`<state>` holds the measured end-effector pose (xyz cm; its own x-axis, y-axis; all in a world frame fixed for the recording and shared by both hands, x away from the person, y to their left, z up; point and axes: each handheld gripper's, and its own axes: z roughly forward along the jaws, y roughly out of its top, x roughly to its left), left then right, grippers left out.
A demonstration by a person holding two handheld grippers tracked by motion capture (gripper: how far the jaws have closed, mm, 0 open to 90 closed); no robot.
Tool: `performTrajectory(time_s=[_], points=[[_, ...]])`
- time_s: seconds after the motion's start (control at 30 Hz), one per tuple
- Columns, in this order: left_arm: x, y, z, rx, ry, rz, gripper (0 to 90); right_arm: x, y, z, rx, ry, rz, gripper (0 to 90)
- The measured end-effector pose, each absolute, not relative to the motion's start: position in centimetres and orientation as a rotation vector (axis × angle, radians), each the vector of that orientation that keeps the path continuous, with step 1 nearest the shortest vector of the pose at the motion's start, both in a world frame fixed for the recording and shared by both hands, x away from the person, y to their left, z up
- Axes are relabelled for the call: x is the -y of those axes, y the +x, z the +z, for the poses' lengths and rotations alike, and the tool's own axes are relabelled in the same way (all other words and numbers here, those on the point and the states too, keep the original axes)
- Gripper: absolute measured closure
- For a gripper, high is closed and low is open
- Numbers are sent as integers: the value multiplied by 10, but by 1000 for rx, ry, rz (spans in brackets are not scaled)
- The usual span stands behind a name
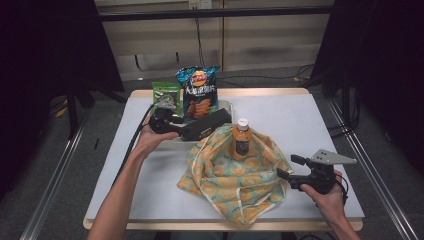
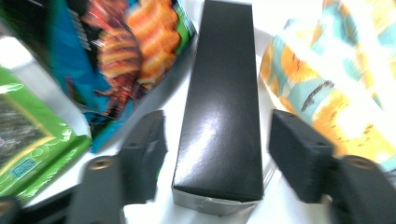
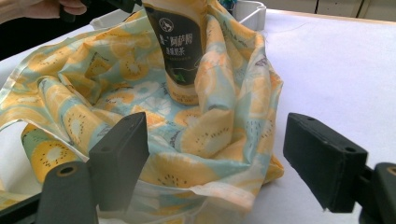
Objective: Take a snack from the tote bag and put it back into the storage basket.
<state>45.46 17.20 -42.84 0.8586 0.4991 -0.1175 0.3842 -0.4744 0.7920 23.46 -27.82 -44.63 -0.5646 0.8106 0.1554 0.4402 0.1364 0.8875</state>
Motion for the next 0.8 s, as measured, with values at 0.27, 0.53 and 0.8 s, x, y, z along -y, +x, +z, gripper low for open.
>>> performTrajectory(time_s=[0.27, 0.53, 0.8], points=[[-170, 441, -442, -580, 2119, 66, 900, 277, 235, -446, -2064, 1203, 1405, 223], [-158, 434, -443, -527, 2156, 42, 900, 277, 235, -447, -2067, 1209, 1402, 222], [-163, 440, -451, -610, 2157, 82, 900, 277, 235, -448, -2069, 1208, 1399, 223]])
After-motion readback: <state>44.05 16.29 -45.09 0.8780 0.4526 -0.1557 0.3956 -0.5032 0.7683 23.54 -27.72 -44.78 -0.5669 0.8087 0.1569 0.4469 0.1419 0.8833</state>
